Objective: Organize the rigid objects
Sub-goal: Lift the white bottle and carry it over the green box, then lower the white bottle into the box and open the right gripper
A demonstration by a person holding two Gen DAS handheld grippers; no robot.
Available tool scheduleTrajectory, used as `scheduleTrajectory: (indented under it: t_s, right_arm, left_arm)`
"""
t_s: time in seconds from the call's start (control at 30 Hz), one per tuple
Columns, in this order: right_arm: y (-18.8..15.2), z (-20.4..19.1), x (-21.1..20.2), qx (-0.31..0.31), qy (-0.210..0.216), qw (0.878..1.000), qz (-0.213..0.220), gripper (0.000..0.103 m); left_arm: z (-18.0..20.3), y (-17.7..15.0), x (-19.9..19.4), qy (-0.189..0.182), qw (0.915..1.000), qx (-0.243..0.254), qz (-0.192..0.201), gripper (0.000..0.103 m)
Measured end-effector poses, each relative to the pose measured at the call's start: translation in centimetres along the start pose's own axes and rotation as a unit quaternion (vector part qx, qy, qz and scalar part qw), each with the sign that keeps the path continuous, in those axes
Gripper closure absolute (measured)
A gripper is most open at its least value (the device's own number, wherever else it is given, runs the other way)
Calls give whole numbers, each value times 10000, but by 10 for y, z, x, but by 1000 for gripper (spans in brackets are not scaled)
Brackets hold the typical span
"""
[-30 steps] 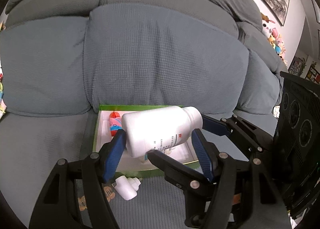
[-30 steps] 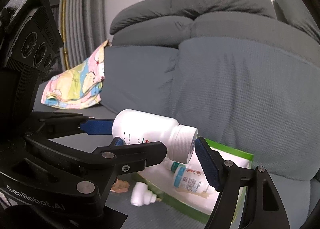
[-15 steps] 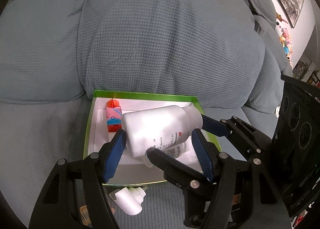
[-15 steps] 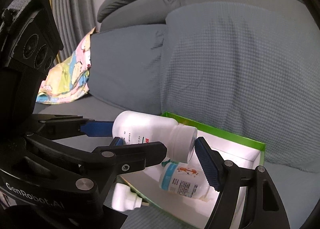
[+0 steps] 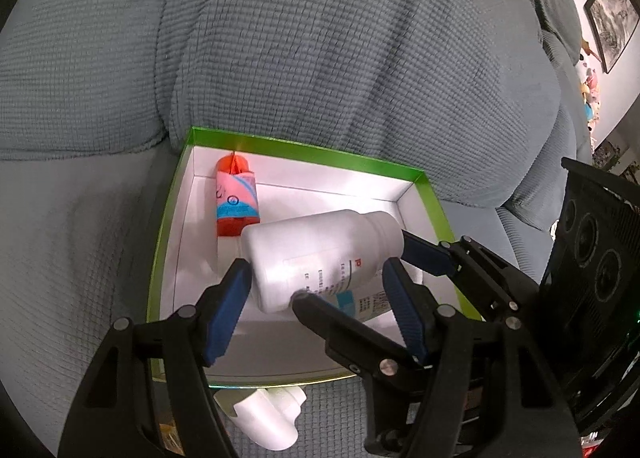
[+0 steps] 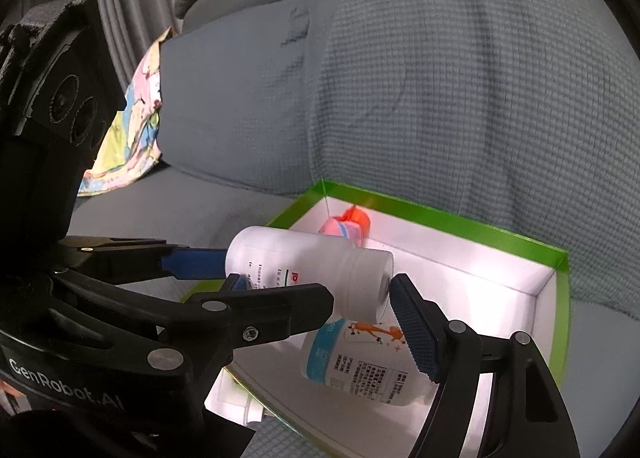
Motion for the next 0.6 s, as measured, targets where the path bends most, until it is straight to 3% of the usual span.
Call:
scheduleTrajectory:
  t_s: [0.47, 0.6]
  right_arm:
    - [-14, 12, 17, 159, -162, 9992, -335, 27]
    - [-17, 13, 13, 91, -359, 9986, -382, 24]
  left_arm:
    - [-4, -5, 15, -34, 9994, -215, -261, 34]
    - [-7, -6, 10, 158, 9994, -186, -252, 16]
Point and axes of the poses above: each gripper's, at about its wrist camera, not at the fingertips, and x roughly the way its jaws point, z to its right, y to its top, the point moved 8 cm from there along x, roughly the way its jaws point, and after that the axes turned 2 degrees about -y, right-handed, at the moved point
